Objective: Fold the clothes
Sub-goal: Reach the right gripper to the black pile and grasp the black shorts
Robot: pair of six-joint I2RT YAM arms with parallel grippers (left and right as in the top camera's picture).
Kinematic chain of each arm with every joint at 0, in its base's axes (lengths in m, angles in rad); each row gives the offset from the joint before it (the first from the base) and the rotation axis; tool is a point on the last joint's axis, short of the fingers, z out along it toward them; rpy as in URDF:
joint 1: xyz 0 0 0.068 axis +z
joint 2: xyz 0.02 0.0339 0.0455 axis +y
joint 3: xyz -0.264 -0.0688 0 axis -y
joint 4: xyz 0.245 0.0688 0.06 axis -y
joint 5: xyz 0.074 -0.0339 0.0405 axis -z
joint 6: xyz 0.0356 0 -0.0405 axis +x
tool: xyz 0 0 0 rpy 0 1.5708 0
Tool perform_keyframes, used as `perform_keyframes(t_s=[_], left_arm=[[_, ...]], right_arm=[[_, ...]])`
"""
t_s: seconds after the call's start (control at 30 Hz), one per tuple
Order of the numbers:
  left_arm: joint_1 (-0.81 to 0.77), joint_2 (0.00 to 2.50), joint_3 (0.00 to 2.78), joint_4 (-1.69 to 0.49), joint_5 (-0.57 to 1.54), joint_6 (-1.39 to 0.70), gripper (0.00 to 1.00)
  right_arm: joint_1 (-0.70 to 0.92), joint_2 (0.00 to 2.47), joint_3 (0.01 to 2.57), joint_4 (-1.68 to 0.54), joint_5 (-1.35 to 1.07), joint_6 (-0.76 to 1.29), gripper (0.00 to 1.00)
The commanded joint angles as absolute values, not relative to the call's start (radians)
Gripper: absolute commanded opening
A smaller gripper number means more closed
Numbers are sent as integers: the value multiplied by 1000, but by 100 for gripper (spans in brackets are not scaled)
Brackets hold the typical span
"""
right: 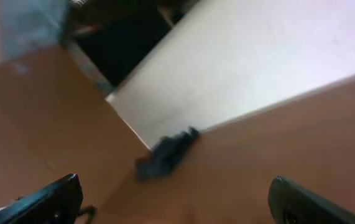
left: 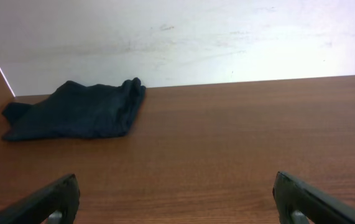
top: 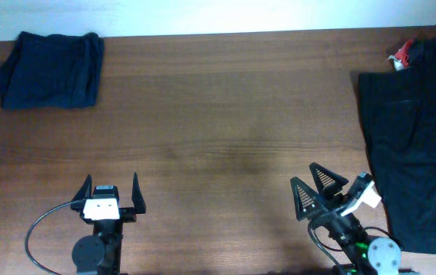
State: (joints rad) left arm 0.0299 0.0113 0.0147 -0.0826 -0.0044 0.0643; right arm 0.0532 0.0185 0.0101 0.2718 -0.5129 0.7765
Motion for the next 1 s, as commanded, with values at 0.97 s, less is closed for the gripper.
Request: perform_keyframes(t_s=[0.97], left_arm=[[26, 12, 9, -84, 4, 76, 99]], right_arm=[[-77, 1860, 1857, -902, 417, 56, 99]])
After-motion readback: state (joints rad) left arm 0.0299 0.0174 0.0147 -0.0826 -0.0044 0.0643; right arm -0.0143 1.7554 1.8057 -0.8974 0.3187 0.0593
